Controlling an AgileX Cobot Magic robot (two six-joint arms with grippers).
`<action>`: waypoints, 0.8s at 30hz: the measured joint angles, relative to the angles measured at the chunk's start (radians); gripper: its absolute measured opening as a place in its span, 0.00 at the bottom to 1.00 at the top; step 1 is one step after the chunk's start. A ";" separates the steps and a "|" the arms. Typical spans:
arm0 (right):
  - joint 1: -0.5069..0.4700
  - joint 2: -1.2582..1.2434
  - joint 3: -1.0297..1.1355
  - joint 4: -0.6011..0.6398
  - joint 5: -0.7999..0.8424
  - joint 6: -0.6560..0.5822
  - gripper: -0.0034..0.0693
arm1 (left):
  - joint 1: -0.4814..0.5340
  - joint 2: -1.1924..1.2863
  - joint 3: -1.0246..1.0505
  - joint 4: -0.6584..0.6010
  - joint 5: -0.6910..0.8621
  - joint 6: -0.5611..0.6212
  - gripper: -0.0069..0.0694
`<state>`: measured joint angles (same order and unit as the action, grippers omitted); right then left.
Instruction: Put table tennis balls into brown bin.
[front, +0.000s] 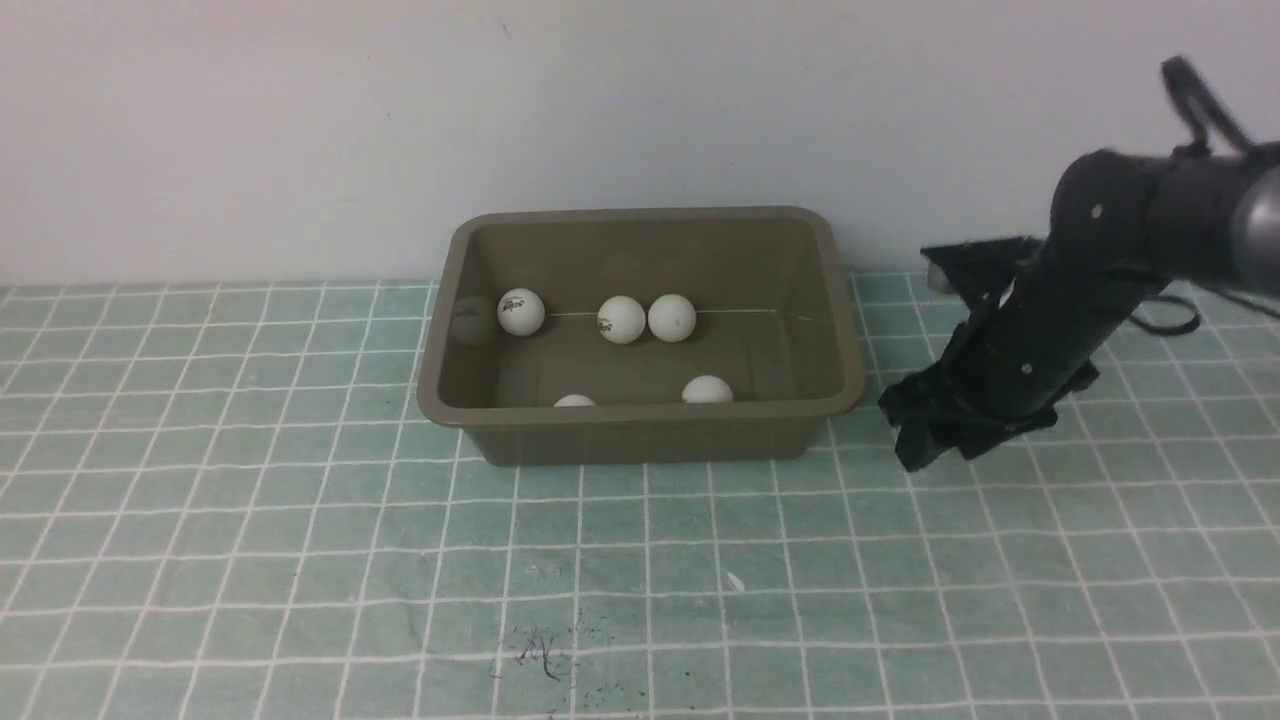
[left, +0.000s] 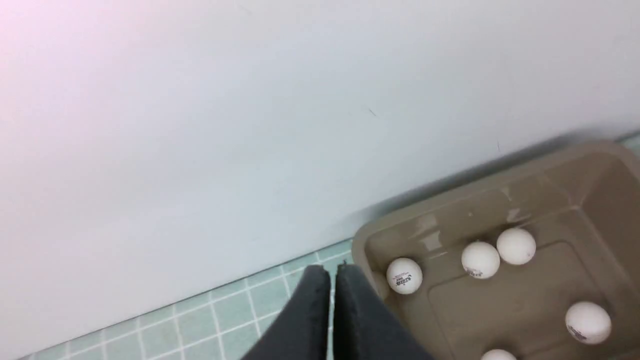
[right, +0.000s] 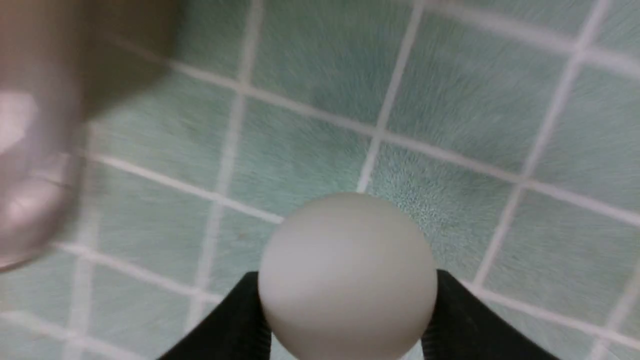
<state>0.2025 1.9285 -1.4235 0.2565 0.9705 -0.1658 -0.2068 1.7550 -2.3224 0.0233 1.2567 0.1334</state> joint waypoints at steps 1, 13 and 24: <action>-0.001 -0.048 -0.004 0.027 0.009 0.005 0.54 | 0.000 -0.059 0.043 0.001 0.001 -0.006 0.08; 0.116 -0.126 -0.162 0.256 -0.227 -0.200 0.72 | 0.000 -0.658 0.781 -0.124 0.020 -0.066 0.08; 0.116 -0.317 -0.399 0.020 0.129 -0.004 0.41 | 0.000 -1.055 1.233 -0.137 -0.027 -0.133 0.08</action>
<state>0.3182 1.6118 -1.8224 0.2765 1.0990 -0.1702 -0.2068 0.7003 -1.0893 -0.1138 1.2293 0.0000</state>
